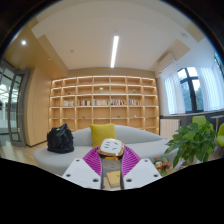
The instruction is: Unplug charger
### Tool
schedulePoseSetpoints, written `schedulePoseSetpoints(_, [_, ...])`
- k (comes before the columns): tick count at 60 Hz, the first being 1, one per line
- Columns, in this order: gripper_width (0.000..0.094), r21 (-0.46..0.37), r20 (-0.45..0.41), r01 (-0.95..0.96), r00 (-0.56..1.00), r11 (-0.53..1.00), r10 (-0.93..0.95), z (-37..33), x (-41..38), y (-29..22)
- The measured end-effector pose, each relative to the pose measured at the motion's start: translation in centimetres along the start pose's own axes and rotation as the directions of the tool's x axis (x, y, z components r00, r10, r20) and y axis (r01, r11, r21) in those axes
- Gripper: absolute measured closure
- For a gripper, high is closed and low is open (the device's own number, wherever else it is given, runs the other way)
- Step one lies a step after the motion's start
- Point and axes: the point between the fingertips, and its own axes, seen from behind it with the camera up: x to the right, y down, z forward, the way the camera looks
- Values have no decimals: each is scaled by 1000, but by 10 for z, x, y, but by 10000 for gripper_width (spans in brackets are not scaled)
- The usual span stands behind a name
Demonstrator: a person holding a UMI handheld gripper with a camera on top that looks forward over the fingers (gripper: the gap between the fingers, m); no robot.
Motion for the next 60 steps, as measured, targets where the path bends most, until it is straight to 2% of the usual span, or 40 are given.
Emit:
schedulePoseSetpoints(2, [724,-33,-11,3,1000,999,-3,1,9,4])
schedulePoseSetpoints(5, [725,-104,-22,-7,1000,995,5,4,23,40])
schedulePoseSetpoints(8, [725,-190,-30,-23,999,982,18,4,36,107])
schedulePoseSetpoints(10, [724,-253,-40,-36,999,967,27,-1,40,119])
schedulePoseSetpoints(11, [725,-281,-44,-41,999,959,29,0,46,145])
schedulePoseSetpoints(15, [699,-389,-56,-45,998,920,26,-11,50,194])
schedulePoseSetpoints(16, [690,-403,-53,-48,998,914,29,-6,56,217])
schedulePoseSetpoints(25, [602,-534,-47,-65,998,843,47,-28,57,277])
schedulePoseSetpoints(31, [548,-560,-68,-112,994,821,90,-29,61,301])
schedulePoseSetpoints(37, [489,-558,-103,-151,988,816,112,-30,71,301])
schedulePoseSetpoints(49, [89,-561,-133,-117,990,819,50,-45,94,286])
schedulePoseSetpoints(60, [84,-547,-127,-50,992,836,-24,-84,100,248])
